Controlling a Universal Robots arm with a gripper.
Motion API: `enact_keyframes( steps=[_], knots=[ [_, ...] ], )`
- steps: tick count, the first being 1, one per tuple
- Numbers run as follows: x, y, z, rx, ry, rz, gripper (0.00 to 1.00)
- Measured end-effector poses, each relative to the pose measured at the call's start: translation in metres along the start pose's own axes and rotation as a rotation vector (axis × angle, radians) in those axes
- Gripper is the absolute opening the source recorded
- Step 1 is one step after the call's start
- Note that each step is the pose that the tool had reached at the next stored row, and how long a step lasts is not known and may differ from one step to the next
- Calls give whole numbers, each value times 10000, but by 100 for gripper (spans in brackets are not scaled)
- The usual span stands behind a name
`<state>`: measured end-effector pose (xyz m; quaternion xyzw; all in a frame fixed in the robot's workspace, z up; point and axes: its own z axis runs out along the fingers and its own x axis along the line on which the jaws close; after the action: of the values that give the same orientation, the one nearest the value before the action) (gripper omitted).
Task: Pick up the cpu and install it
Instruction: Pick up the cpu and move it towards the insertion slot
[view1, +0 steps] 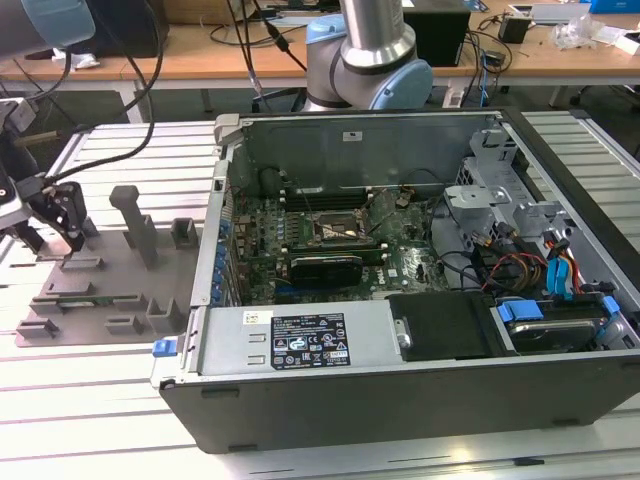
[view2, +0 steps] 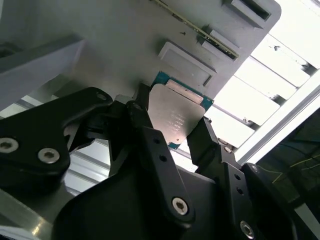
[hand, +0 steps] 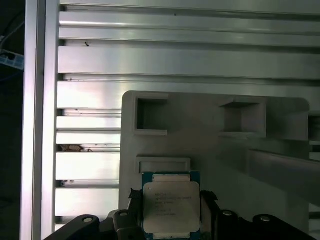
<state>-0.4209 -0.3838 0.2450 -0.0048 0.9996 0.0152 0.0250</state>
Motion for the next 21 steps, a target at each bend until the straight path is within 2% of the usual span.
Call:
enact_keyframes(
  steps=[17,21],
  knots=[
    [-23,74,-332,0,-1,-1,55],
    [-28,92,-430,0,-1,-1,55]
  ],
)
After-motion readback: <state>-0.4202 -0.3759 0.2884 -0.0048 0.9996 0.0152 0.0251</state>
